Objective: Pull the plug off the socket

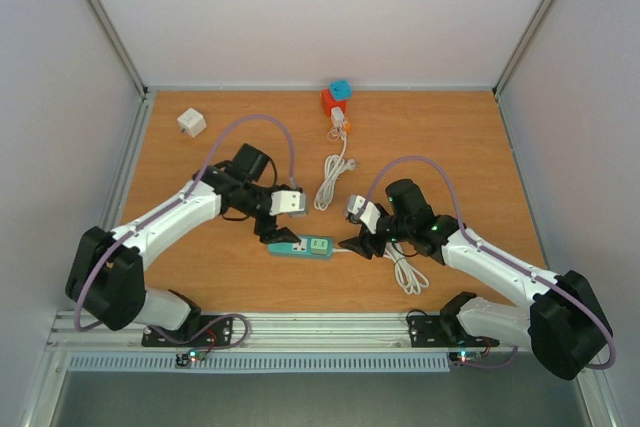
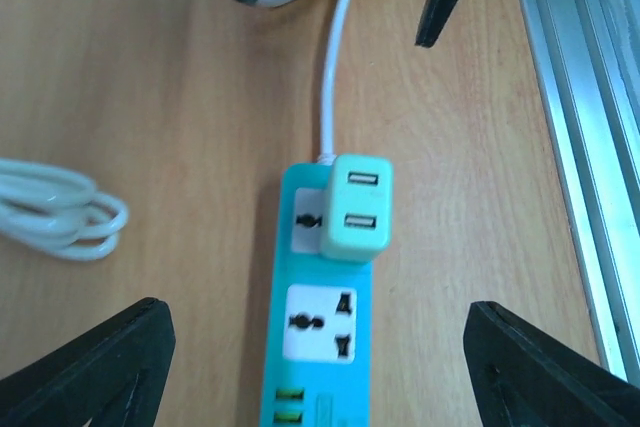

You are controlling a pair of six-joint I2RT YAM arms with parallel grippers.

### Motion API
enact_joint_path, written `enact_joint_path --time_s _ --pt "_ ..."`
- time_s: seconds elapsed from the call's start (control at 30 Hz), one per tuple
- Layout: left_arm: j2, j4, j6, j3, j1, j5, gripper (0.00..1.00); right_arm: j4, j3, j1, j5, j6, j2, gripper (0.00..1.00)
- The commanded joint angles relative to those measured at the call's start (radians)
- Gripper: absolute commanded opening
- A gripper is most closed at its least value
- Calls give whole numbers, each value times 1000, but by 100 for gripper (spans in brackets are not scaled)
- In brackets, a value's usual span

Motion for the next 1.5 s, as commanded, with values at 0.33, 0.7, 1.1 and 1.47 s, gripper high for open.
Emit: enact_joint_path --time_s 0.33,0.7,1.1,1.47 --pt "117 358 -60 -127 -250 -154 71 9 -24 -4 31 47 15 69" --pt "125 435 -91 -172 -276 -188 49 7 -26 -3 29 50 26 69" --pt "67 435 -130 -185 -275 -186 32 4 -23 -4 16 50 34 69" --pt "45 411 -140 -171 -259 -166 26 0 -20 -4 11 50 38 69"
